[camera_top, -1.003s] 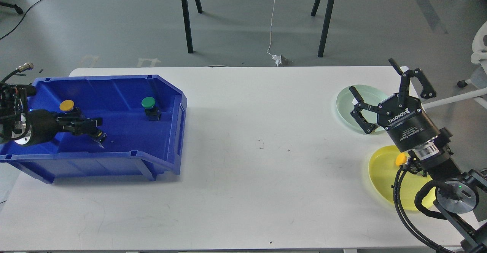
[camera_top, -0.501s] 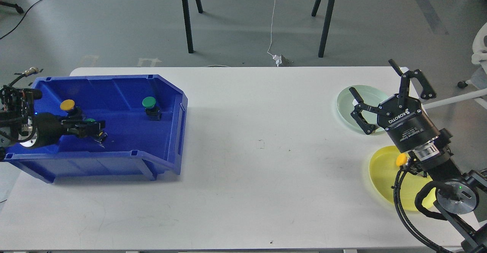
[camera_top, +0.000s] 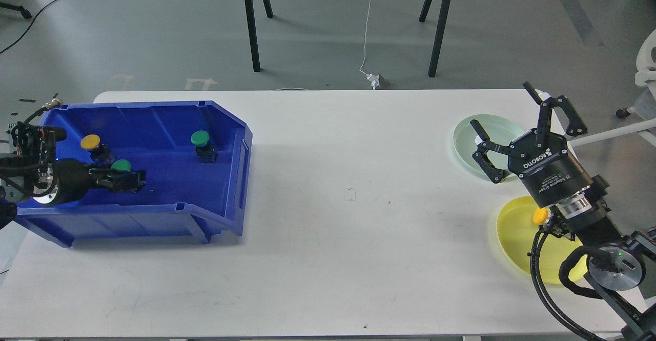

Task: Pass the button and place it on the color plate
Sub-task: 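Close the left gripper on the green-topped button in the bin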

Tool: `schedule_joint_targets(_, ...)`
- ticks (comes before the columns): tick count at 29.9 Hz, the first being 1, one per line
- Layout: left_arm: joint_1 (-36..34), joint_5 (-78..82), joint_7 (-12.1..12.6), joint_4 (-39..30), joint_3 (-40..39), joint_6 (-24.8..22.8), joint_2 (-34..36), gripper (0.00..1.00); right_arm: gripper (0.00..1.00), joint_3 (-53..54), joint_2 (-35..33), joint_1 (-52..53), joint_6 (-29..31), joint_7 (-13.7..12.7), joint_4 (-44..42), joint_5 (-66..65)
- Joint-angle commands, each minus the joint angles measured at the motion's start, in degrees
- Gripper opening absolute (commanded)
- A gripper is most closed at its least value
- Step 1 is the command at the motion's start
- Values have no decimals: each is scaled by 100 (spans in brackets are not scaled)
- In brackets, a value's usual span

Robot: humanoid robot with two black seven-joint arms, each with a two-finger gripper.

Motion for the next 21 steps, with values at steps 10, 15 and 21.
schedule_joint_targets(10,-16,-37,0,88,38,201,-4,65,96,0,-8,-10,0,9,-8,0)
schedule_joint_targets(15,-16,-46,0,97,38,210,-4,64,96,9,1,-37,0,9,0,0)
schedule_joint_targets(21,-16,-46,0,123,38,219,-13,54,96,18,1,-37,0,9,0,0)
